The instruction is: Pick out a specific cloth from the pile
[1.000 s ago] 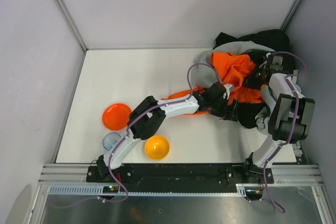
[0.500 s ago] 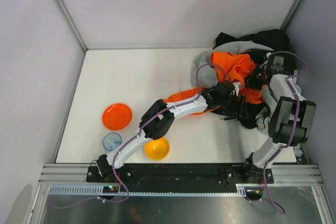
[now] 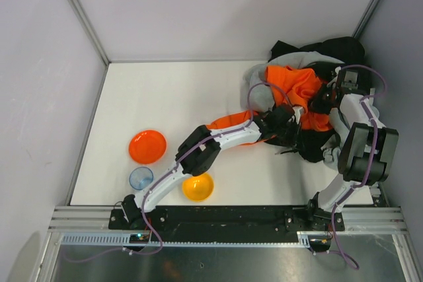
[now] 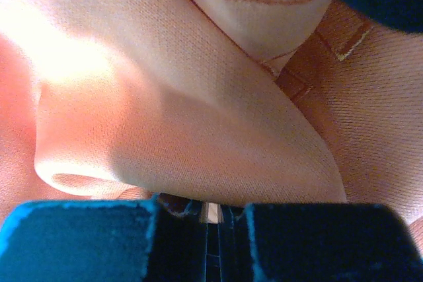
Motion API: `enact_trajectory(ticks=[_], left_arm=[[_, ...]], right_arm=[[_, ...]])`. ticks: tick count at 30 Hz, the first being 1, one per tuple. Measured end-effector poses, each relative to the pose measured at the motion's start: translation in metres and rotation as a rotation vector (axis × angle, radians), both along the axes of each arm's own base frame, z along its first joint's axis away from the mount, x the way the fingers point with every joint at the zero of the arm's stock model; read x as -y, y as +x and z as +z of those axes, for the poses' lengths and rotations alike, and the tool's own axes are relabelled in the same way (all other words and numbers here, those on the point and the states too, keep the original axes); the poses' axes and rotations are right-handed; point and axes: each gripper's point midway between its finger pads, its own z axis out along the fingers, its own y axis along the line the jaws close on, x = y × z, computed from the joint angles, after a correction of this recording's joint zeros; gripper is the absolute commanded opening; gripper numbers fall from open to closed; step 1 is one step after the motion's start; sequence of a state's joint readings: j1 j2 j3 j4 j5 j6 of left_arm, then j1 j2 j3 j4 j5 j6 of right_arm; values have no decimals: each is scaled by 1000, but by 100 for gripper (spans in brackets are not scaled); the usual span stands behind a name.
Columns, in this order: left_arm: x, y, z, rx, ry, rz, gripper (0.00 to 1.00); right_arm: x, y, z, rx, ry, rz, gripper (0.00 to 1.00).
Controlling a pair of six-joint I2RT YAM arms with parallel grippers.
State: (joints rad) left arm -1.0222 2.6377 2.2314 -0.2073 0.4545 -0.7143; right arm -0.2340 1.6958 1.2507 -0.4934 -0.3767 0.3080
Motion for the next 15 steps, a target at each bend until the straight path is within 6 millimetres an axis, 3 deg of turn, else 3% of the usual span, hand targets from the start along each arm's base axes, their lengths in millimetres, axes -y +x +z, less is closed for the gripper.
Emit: enact_trajectory(ticks=[4, 7, 15], left_arm=[[-12, -5, 0, 25, 29, -7, 1], [-19, -6, 12, 61, 37, -4, 1], [-24, -6, 94, 212, -39, -2, 1]], right_arm=[[-2, -1, -1, -1, -2, 8, 10], [-2, -1, 0, -1, -6, 14, 11], [-5, -5, 7, 18, -16, 25, 15]])
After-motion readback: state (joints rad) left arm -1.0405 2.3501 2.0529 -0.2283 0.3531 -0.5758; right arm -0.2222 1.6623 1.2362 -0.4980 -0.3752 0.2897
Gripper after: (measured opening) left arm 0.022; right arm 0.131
